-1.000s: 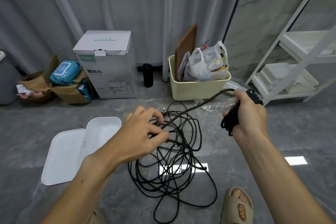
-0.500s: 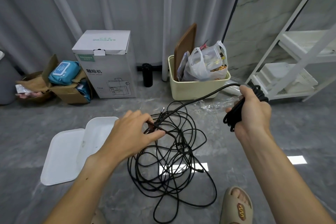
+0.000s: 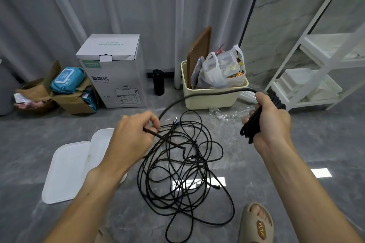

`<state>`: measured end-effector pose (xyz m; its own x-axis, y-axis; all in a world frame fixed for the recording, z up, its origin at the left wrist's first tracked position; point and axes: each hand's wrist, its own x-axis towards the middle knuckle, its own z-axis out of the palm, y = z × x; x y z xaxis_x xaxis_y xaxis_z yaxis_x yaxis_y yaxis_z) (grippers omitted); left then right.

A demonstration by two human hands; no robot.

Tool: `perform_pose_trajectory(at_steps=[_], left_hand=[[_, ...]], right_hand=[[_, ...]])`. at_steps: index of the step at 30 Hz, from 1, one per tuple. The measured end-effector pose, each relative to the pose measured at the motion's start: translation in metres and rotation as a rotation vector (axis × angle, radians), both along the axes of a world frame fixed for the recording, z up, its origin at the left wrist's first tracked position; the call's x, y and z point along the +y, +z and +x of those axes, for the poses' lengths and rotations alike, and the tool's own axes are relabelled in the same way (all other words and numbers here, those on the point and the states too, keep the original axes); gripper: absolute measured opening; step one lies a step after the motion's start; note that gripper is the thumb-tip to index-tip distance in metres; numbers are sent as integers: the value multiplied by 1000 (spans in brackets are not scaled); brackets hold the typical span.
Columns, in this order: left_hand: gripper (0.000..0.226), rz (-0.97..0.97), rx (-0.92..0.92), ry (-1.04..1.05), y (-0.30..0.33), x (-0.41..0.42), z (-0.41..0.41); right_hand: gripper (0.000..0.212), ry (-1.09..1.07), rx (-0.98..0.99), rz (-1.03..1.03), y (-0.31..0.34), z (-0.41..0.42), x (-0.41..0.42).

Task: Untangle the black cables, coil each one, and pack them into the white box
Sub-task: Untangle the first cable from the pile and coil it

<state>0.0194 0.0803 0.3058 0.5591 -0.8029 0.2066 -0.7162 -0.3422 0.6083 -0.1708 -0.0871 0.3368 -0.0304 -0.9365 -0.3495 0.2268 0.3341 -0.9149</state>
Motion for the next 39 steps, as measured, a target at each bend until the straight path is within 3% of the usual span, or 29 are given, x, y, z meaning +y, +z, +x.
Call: perform_pose_trajectory(at_steps=[4, 7, 13, 17, 20, 24, 31, 36, 39], left_hand=[[5, -372, -171, 80, 7, -2, -5], [22, -500, -130, 119, 9, -6, -7], [7, -615, -44, 108, 13, -11, -16], [20, -662, 104, 121, 11, -17, -23], [17, -654, 210, 135, 9, -22, -30], [20, -573, 109, 181, 2, -29, -29], [24, -541, 405, 145, 9, -35, -30], [34, -570, 754, 72, 12, -42, -33], [29, -615, 890, 6, 18, -43, -37]], right_hand=[[17, 101, 20, 52, -2, 0, 0], [17, 188, 4, 73, -4, 5, 5], [16, 275, -22, 80, -1, 12, 14], [15, 476, 27, 93, 2, 16, 24], [15, 622, 50, 111, 2, 24, 34], [19, 688, 45, 122, 1, 34, 45], [16, 635, 19, 156, 3, 34, 46], [15, 657, 35, 169, 2, 35, 48], [23, 695, 38, 147, 2, 35, 48]])
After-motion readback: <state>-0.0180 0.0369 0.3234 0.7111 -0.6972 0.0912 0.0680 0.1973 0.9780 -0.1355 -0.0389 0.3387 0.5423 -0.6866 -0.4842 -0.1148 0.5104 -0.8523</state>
